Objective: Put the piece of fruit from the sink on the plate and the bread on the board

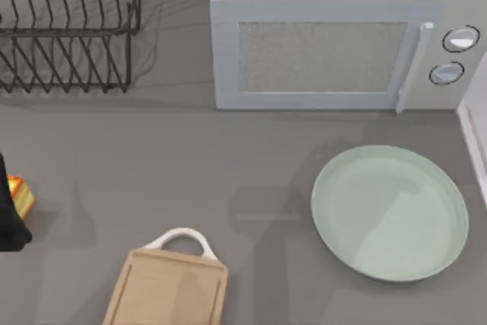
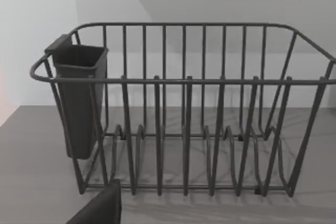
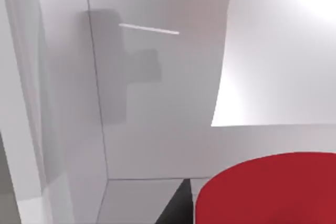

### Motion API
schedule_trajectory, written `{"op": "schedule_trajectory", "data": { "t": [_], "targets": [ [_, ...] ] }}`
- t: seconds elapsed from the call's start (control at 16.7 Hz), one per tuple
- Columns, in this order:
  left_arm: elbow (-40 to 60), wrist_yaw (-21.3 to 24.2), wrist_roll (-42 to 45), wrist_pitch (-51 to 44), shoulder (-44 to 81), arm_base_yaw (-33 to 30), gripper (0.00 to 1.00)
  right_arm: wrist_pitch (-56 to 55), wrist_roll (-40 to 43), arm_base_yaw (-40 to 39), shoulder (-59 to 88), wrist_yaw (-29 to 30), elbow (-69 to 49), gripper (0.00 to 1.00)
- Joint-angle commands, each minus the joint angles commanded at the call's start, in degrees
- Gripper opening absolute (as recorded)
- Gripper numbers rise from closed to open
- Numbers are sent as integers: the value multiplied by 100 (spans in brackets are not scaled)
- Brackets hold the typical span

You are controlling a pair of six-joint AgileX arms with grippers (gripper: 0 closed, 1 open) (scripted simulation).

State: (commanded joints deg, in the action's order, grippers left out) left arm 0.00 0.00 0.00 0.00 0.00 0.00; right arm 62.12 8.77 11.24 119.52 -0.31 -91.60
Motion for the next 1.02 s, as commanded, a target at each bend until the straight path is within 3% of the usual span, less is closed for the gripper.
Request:
{"op": "schedule_trajectory", "data": {
  "t": [0.54,1.02],
  "targets": [
    [0,0,0,0,0,0,100,1005,-1932,-1897,-999,43,1007,0],
    [0,0,0,0,0,0,100,930,-3367,-3490,-1391,40,738,0]
  ]
}}
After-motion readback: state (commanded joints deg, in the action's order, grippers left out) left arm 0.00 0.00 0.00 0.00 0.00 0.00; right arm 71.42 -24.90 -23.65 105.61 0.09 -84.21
